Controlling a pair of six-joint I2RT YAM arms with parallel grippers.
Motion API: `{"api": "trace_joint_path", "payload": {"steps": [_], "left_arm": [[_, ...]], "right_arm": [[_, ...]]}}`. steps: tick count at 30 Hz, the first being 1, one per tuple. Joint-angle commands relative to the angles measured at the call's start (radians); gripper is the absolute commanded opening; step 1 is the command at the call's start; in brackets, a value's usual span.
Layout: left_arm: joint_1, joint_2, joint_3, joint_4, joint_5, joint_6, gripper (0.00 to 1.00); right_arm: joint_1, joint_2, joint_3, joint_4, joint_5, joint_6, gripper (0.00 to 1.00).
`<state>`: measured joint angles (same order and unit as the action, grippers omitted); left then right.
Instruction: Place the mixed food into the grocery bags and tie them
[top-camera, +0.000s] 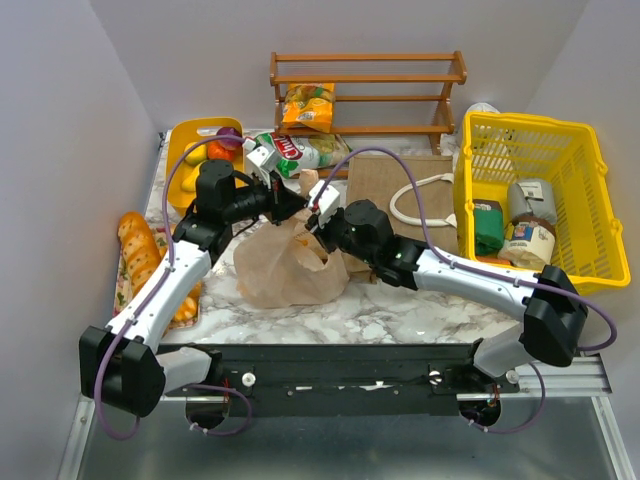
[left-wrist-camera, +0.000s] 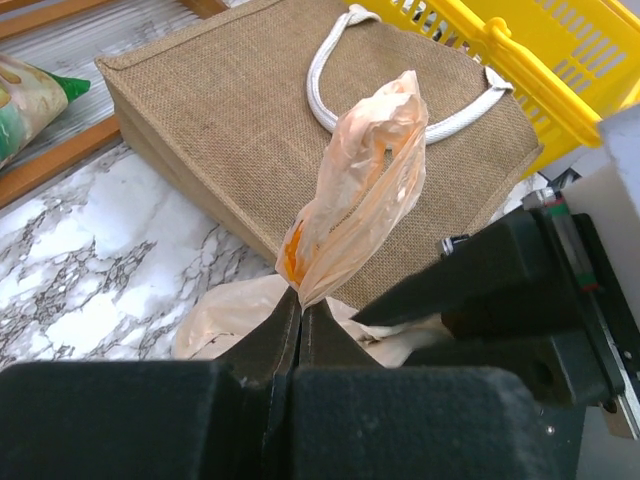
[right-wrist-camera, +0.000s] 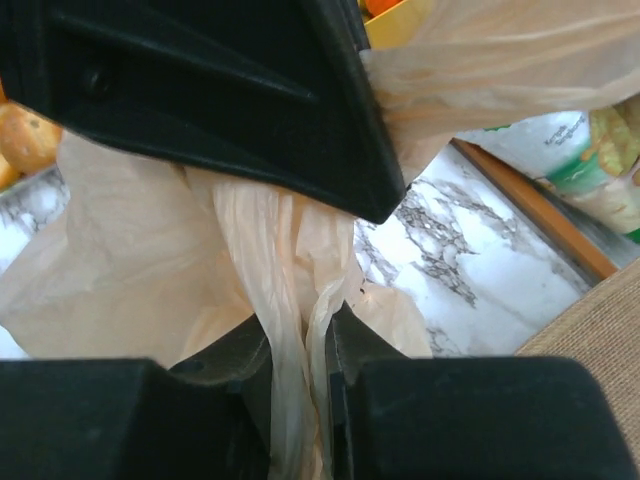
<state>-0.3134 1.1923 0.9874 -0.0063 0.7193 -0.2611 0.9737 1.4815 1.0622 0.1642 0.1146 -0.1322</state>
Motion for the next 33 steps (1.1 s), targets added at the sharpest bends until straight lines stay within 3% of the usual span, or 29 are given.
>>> {"api": "trace_joint_path", "payload": {"steps": [1,3,5,8,11,17,33], "left_arm": [[0.007,0.018,0.039,-0.023,0.057,0.005,0.00],[0.007,0.016,0.048,-0.030,0.097,0.023,0.16],[0.010,0.009,0.056,-0.061,0.111,0.049,0.45],[0.013,-0.006,0.059,-0.084,0.129,0.094,0.73],[0.013,-0.017,0.054,-0.084,0.146,0.106,0.85],[0.014,-0.023,0.053,-0.084,0.184,0.125,0.99],[0.050,-0.040,-0.003,0.065,0.312,0.039,0.99]], "right_arm": [[0.005,-0.013,0.033,0.003,0.068,0.005,0.07],[0.003,-0.020,0.041,-0.011,0.057,0.003,0.04],[0.005,-0.023,0.051,-0.031,0.048,0.009,0.01],[0.003,-0.032,0.062,-0.049,0.025,0.011,0.01],[0.003,-0.040,0.087,-0.077,-0.007,0.020,0.01],[-0.029,-0.044,0.127,-0.121,-0.065,0.075,0.01],[-0.076,-0.099,0.107,-0.118,-0.182,0.098,0.01]]}}
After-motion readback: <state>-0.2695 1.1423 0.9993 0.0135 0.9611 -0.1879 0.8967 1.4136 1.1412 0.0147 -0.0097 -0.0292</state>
